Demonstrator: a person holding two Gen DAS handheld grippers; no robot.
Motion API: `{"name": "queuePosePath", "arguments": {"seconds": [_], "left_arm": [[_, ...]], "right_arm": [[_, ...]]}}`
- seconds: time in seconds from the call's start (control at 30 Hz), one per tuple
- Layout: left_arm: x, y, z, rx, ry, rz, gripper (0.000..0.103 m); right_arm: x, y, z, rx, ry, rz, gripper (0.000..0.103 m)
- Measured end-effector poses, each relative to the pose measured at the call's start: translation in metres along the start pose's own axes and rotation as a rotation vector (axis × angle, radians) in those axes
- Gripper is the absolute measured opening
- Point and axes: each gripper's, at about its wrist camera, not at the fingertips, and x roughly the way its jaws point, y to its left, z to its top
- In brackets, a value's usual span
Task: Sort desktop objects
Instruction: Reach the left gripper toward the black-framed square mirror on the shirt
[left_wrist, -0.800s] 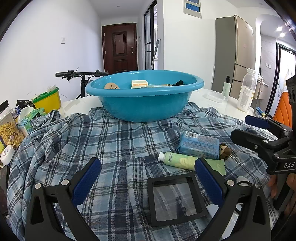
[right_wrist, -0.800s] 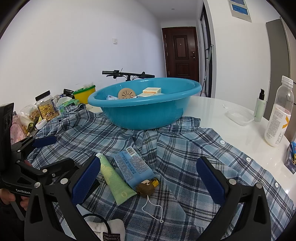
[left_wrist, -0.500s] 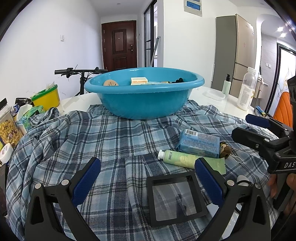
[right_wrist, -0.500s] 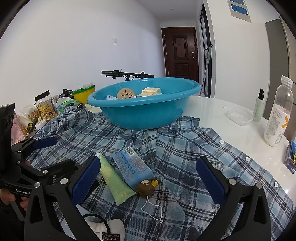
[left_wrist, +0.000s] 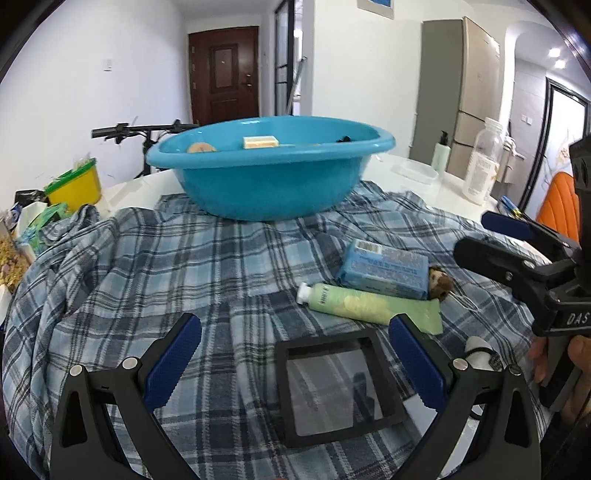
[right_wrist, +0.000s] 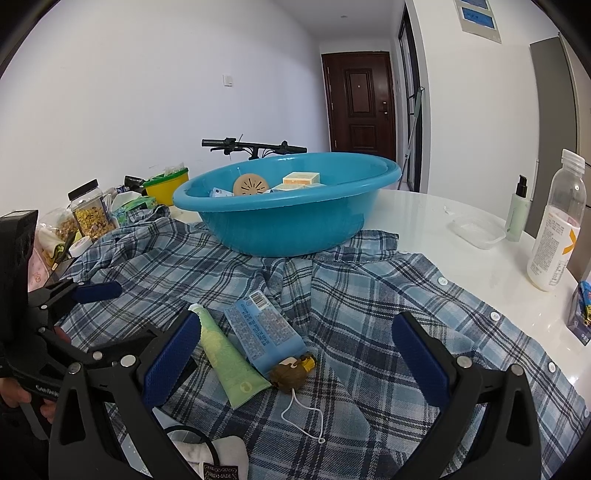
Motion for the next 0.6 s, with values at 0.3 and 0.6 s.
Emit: {"name": "queuePosePath", "arguments": {"seconds": [0.3,0.6], "left_arm": [[0.002,-0.004,-0.002,0.009,0.013,-0.091,0.103],[-0.011,-0.012,-0.002,0.046,-0.044,-0.16,0.103]], "right_arm": [[0.001,-0.001,0.0,0.0,0.001,0.0,0.103],[0.0,-0.002,-0.001,0.005,-0.006,-0.001,0.103]]}}
